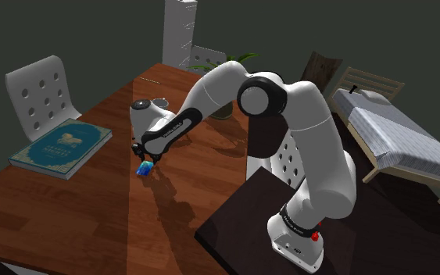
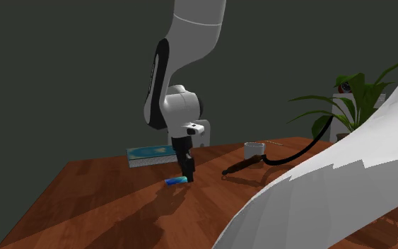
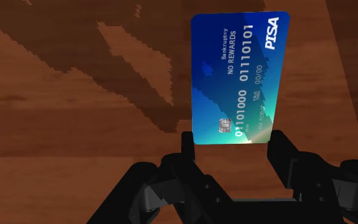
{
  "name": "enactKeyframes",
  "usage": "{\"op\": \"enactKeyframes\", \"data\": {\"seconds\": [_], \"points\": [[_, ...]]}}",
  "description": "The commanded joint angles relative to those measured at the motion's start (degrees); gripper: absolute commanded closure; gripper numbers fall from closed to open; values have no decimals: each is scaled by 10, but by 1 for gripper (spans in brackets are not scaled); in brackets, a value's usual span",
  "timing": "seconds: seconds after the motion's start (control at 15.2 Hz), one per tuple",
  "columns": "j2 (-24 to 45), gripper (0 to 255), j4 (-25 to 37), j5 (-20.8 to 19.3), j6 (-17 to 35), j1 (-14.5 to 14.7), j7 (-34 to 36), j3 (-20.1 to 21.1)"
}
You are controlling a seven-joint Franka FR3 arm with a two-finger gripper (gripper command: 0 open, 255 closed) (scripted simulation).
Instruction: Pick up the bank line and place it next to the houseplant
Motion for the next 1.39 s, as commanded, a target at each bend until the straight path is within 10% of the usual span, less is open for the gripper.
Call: {"op": "enactKeyframes", "data": {"seconds": [0.0, 1.32], "points": [[-13, 255, -6, 2, -7, -2, -3, 3], [-126, 255, -28, 35, -96, -20, -34, 30]]}}
